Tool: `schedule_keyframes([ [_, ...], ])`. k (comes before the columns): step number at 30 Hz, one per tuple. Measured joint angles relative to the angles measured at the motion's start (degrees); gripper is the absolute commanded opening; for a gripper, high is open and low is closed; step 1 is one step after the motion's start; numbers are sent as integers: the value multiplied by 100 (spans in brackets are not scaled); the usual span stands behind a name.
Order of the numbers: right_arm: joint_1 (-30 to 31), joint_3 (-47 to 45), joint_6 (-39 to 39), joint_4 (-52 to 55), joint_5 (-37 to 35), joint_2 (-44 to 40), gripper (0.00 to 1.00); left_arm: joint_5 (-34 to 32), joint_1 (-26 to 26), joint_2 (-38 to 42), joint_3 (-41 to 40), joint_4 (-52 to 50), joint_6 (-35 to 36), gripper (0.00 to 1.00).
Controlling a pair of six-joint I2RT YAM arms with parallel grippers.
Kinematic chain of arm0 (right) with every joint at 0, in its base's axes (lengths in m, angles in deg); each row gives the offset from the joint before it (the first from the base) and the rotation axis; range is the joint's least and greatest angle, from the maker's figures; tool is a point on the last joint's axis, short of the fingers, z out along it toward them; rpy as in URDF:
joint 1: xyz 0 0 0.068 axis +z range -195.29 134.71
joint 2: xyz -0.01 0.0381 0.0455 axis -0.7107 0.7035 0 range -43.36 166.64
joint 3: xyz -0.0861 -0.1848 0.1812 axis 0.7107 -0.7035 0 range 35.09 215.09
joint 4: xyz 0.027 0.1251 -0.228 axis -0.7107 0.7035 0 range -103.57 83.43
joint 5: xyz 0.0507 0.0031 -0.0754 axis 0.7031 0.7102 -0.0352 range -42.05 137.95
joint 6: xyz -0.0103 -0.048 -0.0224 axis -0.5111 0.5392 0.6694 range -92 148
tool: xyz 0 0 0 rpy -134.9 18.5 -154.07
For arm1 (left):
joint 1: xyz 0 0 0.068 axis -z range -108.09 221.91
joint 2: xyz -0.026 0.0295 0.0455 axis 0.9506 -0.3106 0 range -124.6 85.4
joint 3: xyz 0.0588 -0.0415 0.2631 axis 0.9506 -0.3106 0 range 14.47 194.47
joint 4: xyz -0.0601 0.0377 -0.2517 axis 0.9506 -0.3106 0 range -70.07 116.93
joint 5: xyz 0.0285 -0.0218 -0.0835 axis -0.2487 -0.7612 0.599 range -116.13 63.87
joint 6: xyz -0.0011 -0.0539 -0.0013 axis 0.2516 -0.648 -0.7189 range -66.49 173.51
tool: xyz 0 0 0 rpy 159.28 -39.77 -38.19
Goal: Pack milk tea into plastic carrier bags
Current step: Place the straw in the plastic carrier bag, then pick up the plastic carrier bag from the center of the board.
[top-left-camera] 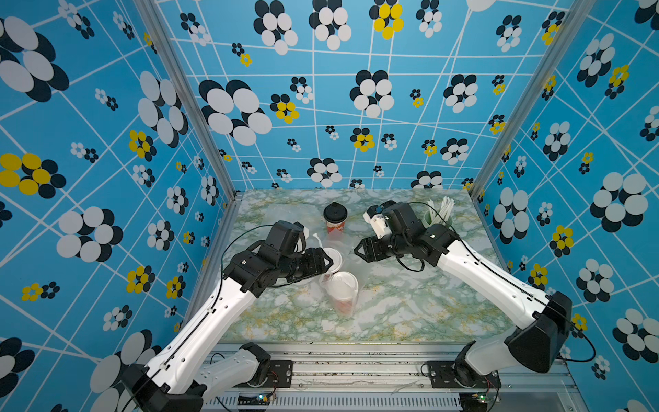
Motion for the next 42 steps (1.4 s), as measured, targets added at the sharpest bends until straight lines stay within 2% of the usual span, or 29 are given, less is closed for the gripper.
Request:
schedule_keyframes([
  [4, -39, 142, -17, 11, 435, 271, 42, 109, -46, -85, 0, 131, 111, 31],
  [7, -39, 212, -55, 20, 564, 343, 23, 199, -98, -109, 0, 212, 164, 17],
  [12, -39, 308, -131, 96, 549, 334, 0, 363, -136, -162, 0, 354, 221, 0],
  [20, -39, 308, -245, 170, 317, 20, 0, 693, -136, -382, 35, 614, 216, 0],
  [26, -44, 308, -313, 411, -68, -442, 0, 931, -81, -756, 385, 892, 201, 0],
  [32, -203, 302, -382, 675, -511, -769, 0, 1025, 212, -1499, 1073, 964, 256, 0],
  [42, -905, -125, -424, 1119, -1104, -1399, 0, 1281, 575, -3027, 2575, 1126, 437, 0],
])
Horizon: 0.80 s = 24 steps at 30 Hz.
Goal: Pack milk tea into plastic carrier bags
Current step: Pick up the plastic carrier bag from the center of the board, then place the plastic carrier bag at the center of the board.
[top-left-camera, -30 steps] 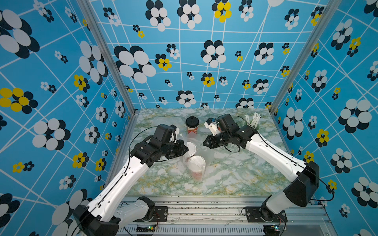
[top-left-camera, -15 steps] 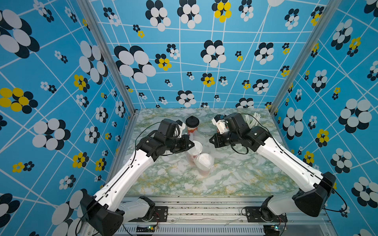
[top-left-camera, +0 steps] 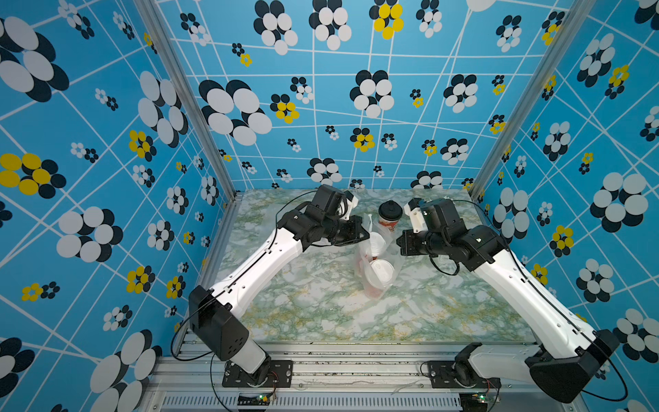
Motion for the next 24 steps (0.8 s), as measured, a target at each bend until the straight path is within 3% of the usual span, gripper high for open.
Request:
schedule_keyframes([
  [10, -474, -236, 2, 260, -317, -452, 0, 251, 238, -1110, 1119, 20, 68, 0],
  [24, -643, -393, 46, 505, -732, -490, 0, 446, 369, -1497, 1419, 90, 44, 0],
])
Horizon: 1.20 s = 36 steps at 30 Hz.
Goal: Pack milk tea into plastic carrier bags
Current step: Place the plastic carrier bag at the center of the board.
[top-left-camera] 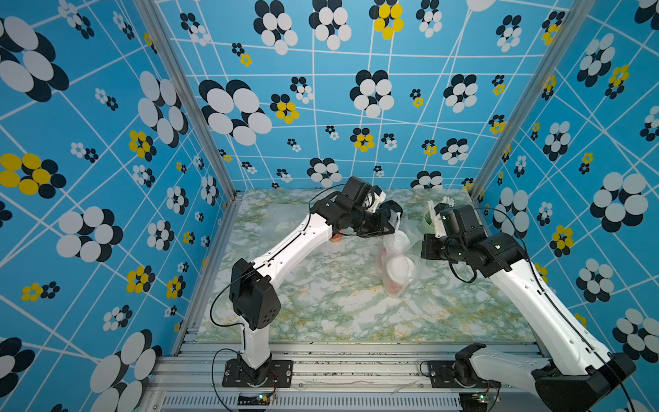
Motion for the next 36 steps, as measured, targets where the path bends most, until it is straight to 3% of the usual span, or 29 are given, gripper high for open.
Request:
schedule_keyframes([
  [15, -280, 229, 175, 616, -374, -297, 0, 166, 404, -415, 590, 155, -164, 0],
  [36, -496, 153, 433, 732, -667, -227, 0, 210, 424, -667, 721, 282, -308, 0],
])
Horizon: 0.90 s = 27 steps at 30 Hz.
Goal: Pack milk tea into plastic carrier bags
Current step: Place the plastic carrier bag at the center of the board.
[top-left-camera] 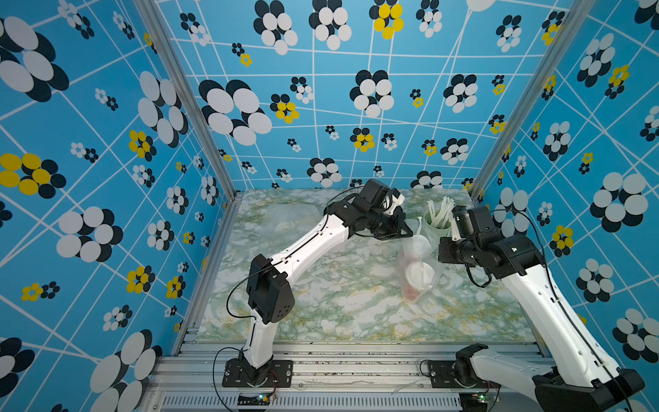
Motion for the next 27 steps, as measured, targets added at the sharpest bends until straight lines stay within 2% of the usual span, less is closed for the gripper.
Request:
schedule_keyframes([
  [4, -4, -2, 46, 0, -111, 35, 0, 2, 22, -31, 57, -2, 0, 1],
  [9, -44, -13, 127, -2, -240, 114, 0, 22, 42, -92, 101, 0, 4, 11],
  [11, -44, -37, 131, 2, -271, 140, 1, 22, 44, -138, 138, 2, -31, 18],
  [13, -48, -39, 131, 0, -275, 157, 12, 20, 42, -149, 162, -7, -26, 27],
  [18, -66, -4, 166, 17, -291, 157, 24, -31, 15, -146, 461, -92, 94, 41],
  [22, -66, 153, 177, 42, -289, 157, 35, -138, -94, -44, 540, -284, 238, 42],
  [27, -66, 457, 188, 42, -219, 138, 43, -426, -409, 214, 538, -739, 608, 42],
])
